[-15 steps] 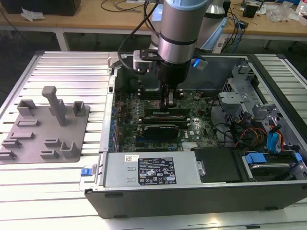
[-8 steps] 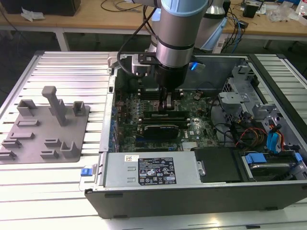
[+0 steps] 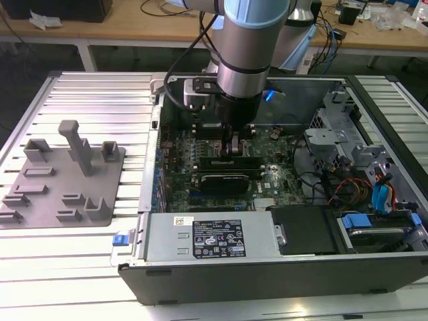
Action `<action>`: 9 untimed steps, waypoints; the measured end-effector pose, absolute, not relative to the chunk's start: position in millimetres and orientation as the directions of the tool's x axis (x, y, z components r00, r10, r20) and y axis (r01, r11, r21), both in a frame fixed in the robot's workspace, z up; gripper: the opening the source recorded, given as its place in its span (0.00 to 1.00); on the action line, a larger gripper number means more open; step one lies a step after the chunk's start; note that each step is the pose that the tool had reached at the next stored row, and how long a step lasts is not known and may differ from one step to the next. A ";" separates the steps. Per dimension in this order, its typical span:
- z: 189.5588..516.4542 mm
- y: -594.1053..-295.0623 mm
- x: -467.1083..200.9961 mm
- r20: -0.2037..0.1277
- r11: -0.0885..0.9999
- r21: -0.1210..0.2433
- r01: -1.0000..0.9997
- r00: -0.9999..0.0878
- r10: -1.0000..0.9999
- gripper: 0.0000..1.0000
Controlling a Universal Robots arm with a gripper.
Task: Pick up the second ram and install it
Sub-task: 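Insert the second ram into the second slot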
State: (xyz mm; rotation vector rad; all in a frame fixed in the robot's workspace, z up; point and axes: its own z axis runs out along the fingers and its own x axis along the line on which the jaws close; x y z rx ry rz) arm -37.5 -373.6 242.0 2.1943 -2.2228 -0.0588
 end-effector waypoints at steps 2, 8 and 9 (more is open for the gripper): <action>241.7 -373.9 -37.5 -0.014 0.013 0.039 -0.999 -0.013 -1.000 0.09; 241.0 -374.6 -37.5 -0.014 0.012 0.039 -0.999 -0.013 -1.000 0.09; 240.2 -374.6 -37.5 -0.014 0.012 0.039 -0.999 -0.013 -1.000 0.09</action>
